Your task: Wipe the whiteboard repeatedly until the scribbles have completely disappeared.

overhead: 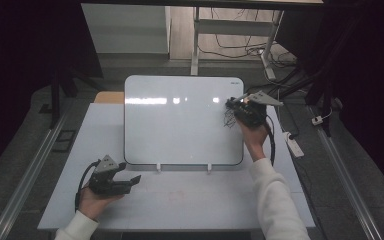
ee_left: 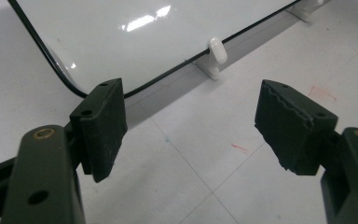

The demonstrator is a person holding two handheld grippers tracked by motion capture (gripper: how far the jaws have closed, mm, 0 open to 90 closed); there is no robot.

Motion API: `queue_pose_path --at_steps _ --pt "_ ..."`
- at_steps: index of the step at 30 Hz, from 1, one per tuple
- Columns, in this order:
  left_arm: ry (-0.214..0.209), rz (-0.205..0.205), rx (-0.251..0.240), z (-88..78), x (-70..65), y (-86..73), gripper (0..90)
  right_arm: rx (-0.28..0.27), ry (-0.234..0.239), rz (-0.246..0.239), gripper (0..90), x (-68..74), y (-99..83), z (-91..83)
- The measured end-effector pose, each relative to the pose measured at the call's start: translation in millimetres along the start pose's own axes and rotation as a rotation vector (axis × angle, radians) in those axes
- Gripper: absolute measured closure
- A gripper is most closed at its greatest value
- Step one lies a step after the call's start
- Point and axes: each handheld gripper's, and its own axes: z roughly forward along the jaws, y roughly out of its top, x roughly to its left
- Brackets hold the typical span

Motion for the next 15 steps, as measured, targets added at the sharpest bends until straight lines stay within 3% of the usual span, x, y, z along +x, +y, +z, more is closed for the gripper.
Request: queue_pose_path --at_steps 1,2,4,6,8,9,10,11,12,13,14,15 --pt "-0.001 0.004 -0.006 -1.2 -0.9 0.0 25.7 -0.005 0.016 0.044 77.7 -3.3 -1.3 -1.0" --pt "-0.001 0.004 -0.006 -1.2 -0.9 0.0 25.7 0.007 0.036 0.039 77.6 -0.5 -3.3 -1.3" --pt "-0.001 -0.001 -0.003 0.0 0.3 0.2 25.7 0.058 0.076 -0.054 77.7 12.7 -7.8 0.7" --pt "0.002 -0.001 0.000 0.9 0.6 0.3 25.7 0.061 0.073 -0.081 77.7 13.9 -6.6 0.5" --pt "0.000 0.004 0.003 1.4 -1.2 0.4 25.7 0.015 0.020 -0.013 77.7 1.3 -2.3 -2.0" --pt "0.000 0.004 0.003 1.4 -1.2 0.4 25.6 0.015 0.020 -0.013 77.7 1.3 -2.3 -2.0" --pt "-0.002 0.007 -0.002 0.3 -2.3 0.4 25.7 0.007 0.023 0.044 77.7 -4.0 -3.0 -1.5" --pt "-0.002 0.007 -0.002 0.3 -2.3 0.4 25.7 0.007 0.023 0.044 77.7 -4.0 -3.0 -1.5" --pt "-0.001 0.003 -0.004 0.3 -1.6 0.7 25.7 0.054 0.062 -0.043 77.7 8.5 -4.8 0.7" --pt "-0.001 0.003 -0.004 0.3 -1.6 0.7 25.6 0.071 0.071 -0.088 77.7 14.0 -5.0 1.2" --pt "0.000 0.002 0.001 1.9 -0.5 0.9 25.7 0.078 0.066 -0.111 77.7 14.3 -3.7 1.4" --pt "0.000 0.002 0.001 1.9 -0.5 0.9 25.6 0.066 0.052 -0.090 77.7 9.9 -1.6 1.4"
